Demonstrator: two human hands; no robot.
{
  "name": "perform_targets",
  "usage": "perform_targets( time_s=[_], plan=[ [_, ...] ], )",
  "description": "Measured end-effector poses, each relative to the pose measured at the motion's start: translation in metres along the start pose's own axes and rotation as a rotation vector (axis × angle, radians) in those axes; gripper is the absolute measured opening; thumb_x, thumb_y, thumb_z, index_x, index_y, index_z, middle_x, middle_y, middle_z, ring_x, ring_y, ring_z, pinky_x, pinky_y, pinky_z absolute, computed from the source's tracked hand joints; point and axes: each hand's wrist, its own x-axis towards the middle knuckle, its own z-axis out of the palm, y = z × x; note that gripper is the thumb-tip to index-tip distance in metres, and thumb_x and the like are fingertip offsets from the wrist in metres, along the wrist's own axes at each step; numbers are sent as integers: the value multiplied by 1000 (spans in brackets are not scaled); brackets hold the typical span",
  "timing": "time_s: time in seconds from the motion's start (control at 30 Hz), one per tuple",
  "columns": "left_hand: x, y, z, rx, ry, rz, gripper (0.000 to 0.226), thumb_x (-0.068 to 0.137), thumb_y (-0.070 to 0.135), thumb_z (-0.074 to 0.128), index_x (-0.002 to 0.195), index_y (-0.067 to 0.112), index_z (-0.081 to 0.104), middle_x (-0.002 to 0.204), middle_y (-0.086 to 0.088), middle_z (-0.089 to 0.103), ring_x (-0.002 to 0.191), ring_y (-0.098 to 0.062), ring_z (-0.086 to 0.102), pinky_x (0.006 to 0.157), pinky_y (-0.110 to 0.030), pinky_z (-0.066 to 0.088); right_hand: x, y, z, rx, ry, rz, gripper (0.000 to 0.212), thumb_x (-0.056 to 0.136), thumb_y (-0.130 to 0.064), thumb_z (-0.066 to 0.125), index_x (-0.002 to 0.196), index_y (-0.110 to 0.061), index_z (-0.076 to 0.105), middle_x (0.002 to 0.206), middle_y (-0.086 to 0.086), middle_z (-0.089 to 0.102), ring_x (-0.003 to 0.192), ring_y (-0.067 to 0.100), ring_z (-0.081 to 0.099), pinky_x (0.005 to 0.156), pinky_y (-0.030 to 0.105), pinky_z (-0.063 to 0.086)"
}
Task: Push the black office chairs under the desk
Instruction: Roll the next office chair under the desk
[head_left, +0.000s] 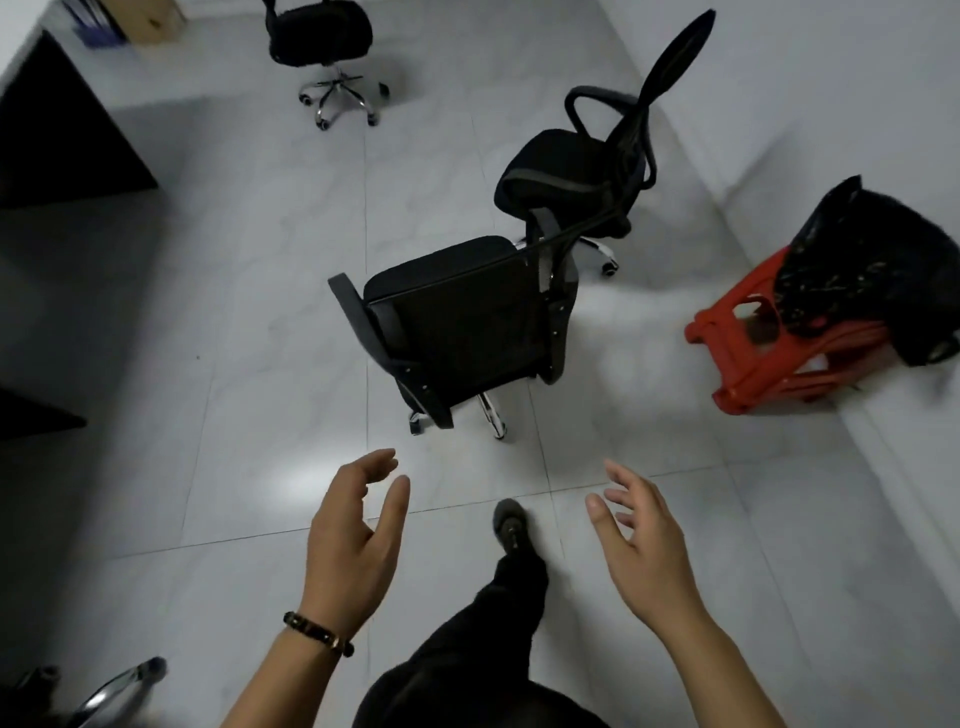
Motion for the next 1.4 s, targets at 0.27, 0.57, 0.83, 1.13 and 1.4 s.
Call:
perform_targets(
  time_s=[0.27,0.57,0.83,1.13,1.4],
  plan=[
    [135,56,98,28,84,-50,24,92,26,55,115,18,58,106,13,58,95,-2,53,85,-30,49,178,-37,-77,-152,-87,-121,48,95,-47,50,141,-39,39,127,-13,47,116,4,49,99,35,46],
    [248,92,132,174,234,-66,25,92,25,58,116,17,58,101,5,61,91,-12,58,80,-31,48,350,-109,-111,-219,-186,-368,49,97,-43,50,143,-29,41,133,-11,46,119,4,48,98,30,44],
    [276,70,181,645,307,-469,36,97,30,30,73,21,55,65,4,56,69,-25,57,89,-42,39,454,-107,-59,-567,-302,-606,45,98,-49,33,129,-27,57,130,-7,60,119,16,52,94,37,38],
    [257,134,266,593,357,-651,39,98,39,27,78,26,58,73,11,56,80,-16,54,92,-35,34,544,-118,-89,-629,-414,-745,49,98,-45,27,113,-21,67,117,0,65,114,27,49,88,44,35],
    [268,170,307,599,363,-785,43,98,38,33,62,23,49,56,7,51,64,-17,50,78,-38,39,605,-144,-91,-891,-507,-1050,68,87,-75,23,115,-32,68,122,-2,61,119,25,42,100,45,28]
  ],
)
